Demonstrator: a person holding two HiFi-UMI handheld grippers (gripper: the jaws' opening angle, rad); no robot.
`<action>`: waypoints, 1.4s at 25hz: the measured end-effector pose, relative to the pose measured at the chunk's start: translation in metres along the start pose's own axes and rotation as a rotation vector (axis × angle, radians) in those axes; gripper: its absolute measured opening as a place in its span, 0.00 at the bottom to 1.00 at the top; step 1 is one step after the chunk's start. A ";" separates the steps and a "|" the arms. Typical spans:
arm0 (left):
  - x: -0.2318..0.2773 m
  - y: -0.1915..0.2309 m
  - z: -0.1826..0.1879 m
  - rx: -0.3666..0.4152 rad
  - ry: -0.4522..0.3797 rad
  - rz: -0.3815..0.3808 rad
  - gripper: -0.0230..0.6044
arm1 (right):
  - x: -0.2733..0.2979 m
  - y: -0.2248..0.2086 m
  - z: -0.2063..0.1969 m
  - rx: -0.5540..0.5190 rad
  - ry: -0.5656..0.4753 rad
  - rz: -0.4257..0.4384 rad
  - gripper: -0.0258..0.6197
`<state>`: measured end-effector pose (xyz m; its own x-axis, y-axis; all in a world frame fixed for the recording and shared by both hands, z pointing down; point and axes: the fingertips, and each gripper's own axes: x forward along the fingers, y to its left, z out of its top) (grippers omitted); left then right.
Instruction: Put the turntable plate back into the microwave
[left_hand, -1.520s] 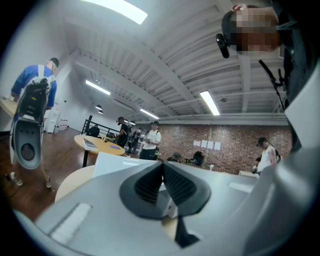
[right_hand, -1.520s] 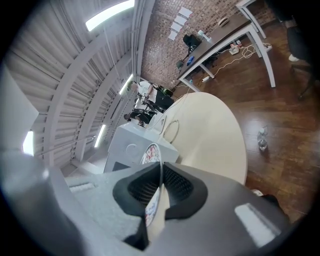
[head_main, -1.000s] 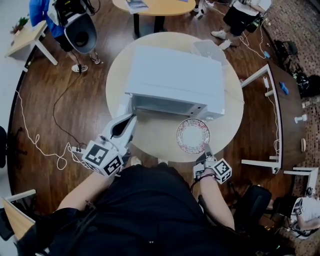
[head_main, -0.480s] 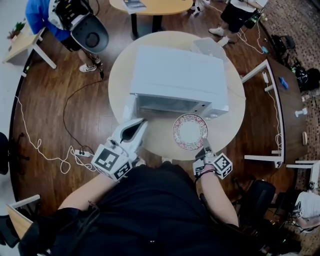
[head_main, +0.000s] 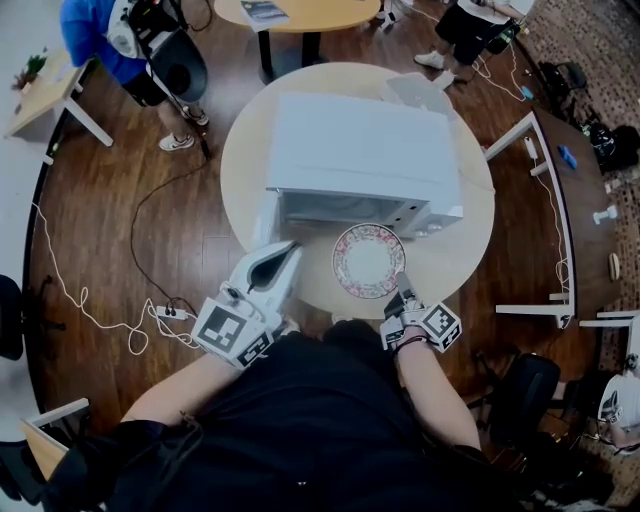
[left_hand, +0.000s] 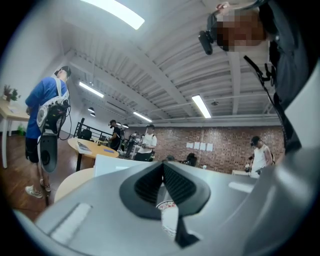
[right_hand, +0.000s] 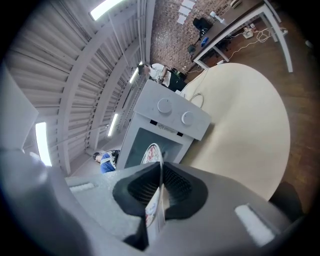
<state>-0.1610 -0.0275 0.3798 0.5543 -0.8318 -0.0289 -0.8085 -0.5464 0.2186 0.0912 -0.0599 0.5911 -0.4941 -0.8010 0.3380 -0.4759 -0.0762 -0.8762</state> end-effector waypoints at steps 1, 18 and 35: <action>0.000 0.001 0.000 -0.002 -0.001 0.004 0.04 | 0.002 0.001 -0.001 -0.003 0.009 0.002 0.07; -0.006 0.021 0.005 -0.033 0.017 0.137 0.04 | 0.063 0.027 -0.011 -0.050 0.166 0.101 0.07; 0.001 0.050 0.006 -0.018 0.041 0.188 0.04 | 0.106 0.014 -0.022 -0.006 0.199 0.094 0.07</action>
<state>-0.2017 -0.0559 0.3850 0.4019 -0.9141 0.0535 -0.8950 -0.3799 0.2337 0.0167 -0.1327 0.6222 -0.6700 -0.6713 0.3170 -0.4254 -0.0028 -0.9050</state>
